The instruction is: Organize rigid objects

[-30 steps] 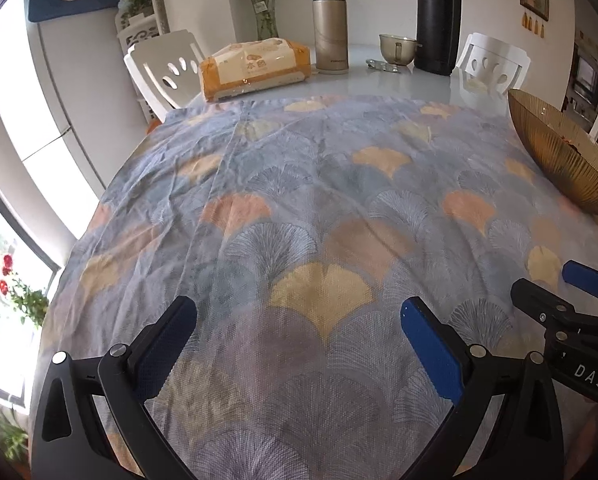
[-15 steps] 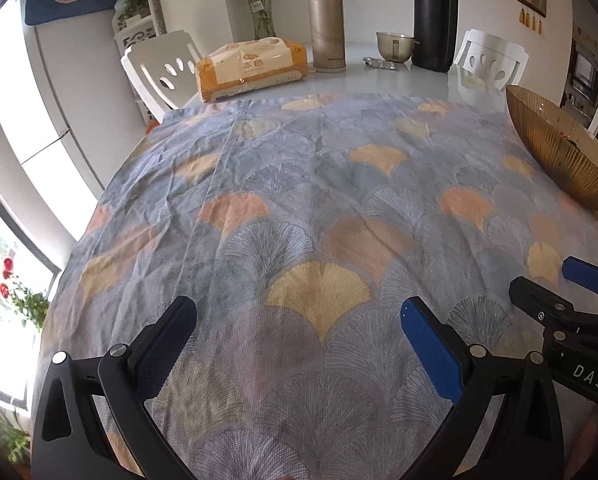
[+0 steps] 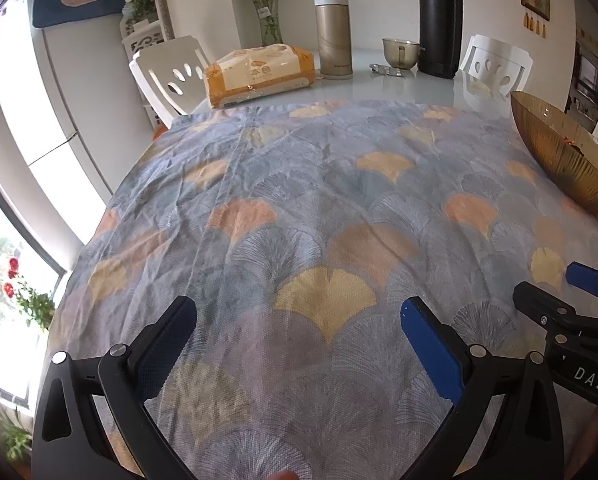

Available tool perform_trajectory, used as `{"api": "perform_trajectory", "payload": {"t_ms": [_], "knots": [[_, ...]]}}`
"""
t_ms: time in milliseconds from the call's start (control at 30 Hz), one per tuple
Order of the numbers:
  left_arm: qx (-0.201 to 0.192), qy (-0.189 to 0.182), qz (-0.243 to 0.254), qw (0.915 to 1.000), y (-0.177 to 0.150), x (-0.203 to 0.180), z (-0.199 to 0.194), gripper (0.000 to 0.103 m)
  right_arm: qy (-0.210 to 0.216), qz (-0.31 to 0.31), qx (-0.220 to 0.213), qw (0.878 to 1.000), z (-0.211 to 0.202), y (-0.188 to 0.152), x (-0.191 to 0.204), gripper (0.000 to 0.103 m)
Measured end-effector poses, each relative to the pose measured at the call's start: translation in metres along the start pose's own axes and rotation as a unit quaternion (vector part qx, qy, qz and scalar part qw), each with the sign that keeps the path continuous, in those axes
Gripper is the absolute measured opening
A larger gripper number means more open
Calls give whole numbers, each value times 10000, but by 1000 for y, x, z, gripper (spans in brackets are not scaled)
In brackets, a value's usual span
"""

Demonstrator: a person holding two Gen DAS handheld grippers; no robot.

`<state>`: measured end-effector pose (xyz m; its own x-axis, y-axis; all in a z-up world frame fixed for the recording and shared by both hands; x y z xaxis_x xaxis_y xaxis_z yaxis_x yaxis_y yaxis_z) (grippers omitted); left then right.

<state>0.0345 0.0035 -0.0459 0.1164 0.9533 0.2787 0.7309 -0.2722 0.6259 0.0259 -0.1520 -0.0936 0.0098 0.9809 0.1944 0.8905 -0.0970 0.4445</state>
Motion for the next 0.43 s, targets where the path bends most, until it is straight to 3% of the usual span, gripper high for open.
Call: {"api": "perform_trajectory", "payload": {"t_ms": [433], "knots": [[-224, 133, -45, 9997, 4, 7, -7, 102, 24, 96, 2, 10000, 1, 2, -3, 80]]}}
Point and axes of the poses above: each gripper's, at about its wrist camera, not at the fingertips, and z roughly the way its jaws point, x to its left, y to its top, the point moved 9 cm from there along z, roughly the way its jaws point, and after that the axes turned 15 degrees about z, right-handed, at the moved point
